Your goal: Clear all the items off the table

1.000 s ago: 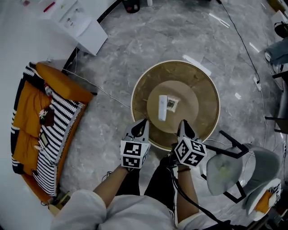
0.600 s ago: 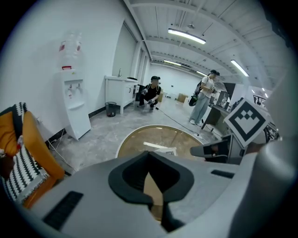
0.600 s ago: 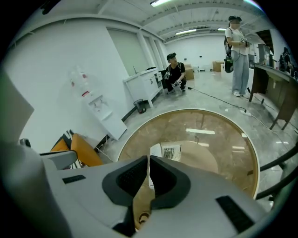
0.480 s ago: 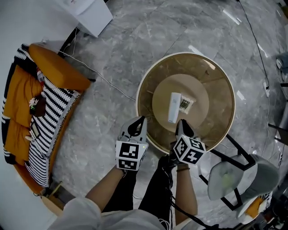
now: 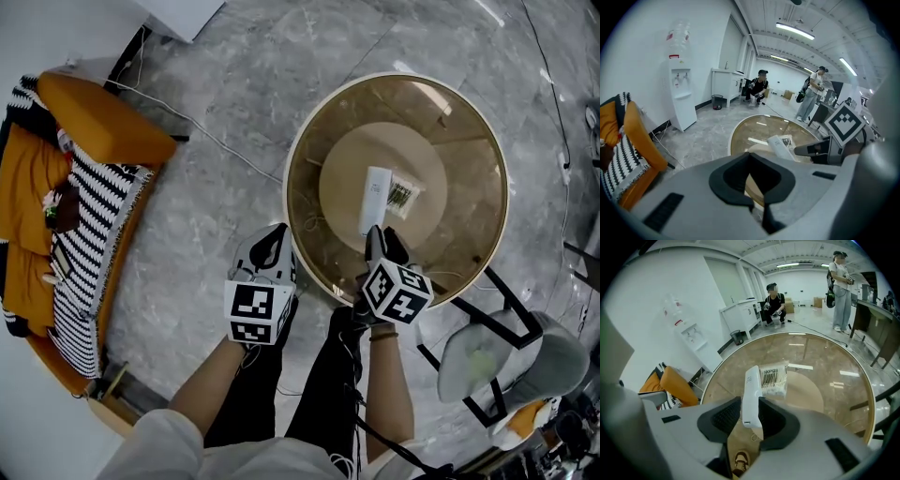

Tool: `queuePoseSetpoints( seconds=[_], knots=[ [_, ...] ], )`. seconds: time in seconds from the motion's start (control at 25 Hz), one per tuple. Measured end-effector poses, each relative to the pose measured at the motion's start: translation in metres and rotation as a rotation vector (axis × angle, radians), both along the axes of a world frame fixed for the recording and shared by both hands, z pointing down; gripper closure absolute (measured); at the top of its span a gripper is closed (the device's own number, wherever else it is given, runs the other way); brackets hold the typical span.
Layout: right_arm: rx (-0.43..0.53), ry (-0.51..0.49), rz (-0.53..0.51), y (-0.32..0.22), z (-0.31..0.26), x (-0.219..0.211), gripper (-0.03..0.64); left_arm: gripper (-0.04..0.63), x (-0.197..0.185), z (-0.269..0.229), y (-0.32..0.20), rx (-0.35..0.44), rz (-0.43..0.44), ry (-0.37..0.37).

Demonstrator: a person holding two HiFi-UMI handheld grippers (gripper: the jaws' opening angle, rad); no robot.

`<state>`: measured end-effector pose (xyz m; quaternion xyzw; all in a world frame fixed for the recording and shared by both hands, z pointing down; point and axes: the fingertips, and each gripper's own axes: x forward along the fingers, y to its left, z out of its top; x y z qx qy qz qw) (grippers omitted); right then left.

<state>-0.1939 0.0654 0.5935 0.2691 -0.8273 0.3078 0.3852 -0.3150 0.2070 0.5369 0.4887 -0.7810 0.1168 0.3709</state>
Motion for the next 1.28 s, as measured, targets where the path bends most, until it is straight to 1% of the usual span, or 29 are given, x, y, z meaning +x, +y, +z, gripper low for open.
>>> queuePoseSetpoints(
  seconds=[0.28, 0.48, 0.76, 1.0, 1.28],
  knots=[
    [0.035, 0.074, -0.029, 0.0, 0.022, -0.01, 0.416, 0.592, -0.013, 0.017, 0.006, 0.001, -0.029, 0.01],
    [0.043, 0.127, -0.064, 0.001, 0.037, -0.012, 0.377, 0.592, -0.018, 0.026, 0.003, 0.008, -0.043, 0.014],
    [0.045, 0.171, -0.096, 0.005, 0.053, -0.019, 0.359, 0.592, -0.019, 0.035, 0.003, 0.002, -0.036, 0.028],
    [0.052, 0.196, -0.095, 0.004, 0.059, -0.022, 0.357, 0.592, -0.021, 0.039, 0.004, -0.007, -0.026, 0.033],
    [0.101, 0.235, -0.085, -0.001, 0.063, -0.022, 0.359, 0.592, -0.027, 0.043, 0.006, -0.01, -0.026, 0.031]
  ],
)
